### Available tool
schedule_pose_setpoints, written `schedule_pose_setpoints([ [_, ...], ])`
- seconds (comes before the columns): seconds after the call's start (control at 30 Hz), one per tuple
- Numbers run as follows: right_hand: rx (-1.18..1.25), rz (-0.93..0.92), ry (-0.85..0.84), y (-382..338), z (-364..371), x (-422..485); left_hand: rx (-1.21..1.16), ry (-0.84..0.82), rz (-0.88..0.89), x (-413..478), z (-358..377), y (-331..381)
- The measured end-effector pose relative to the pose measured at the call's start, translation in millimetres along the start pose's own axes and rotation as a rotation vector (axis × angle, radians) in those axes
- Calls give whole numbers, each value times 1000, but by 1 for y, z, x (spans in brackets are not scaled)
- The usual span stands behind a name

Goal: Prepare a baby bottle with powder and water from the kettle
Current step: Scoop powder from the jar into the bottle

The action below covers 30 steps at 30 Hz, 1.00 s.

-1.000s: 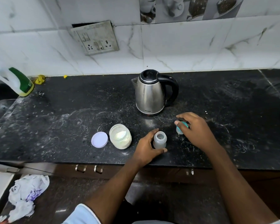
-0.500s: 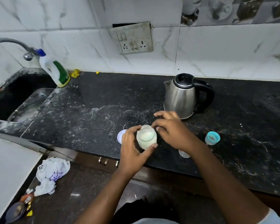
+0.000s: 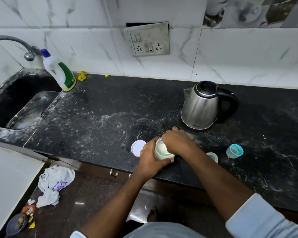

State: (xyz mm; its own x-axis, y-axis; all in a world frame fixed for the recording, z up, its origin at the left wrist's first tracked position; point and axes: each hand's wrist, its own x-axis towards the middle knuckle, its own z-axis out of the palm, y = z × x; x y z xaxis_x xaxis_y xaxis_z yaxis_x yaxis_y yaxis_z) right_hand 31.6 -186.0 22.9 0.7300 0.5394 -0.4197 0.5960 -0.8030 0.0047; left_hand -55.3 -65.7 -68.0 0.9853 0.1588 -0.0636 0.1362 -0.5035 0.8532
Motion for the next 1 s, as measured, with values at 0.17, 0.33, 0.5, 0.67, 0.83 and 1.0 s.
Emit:
schedule_pose_setpoints([
  [0.17, -40, -15, 79, -1, 8, -7, -129, -5, 2, -6, 3, -5],
  [0.33, -57, 53, 9, -3, 14, -10, -134, 34, 37, -11, 9, -4],
  [0.5, -44, 58, 57, -7, 13, -15, -140, 100, 67, -17, 10, 3],
  [0.67, 19, 37, 380, -6, 10, -44, -169, 157, 82, -21, 8, 7],
  [0.83, 37, 24, 395, -7, 13, -64, -180, 177, 85, -23, 11, 7],
  [1.0, -31, -40, 286, -13, 9, -71, -158, 190, 109, -26, 14, 10],
])
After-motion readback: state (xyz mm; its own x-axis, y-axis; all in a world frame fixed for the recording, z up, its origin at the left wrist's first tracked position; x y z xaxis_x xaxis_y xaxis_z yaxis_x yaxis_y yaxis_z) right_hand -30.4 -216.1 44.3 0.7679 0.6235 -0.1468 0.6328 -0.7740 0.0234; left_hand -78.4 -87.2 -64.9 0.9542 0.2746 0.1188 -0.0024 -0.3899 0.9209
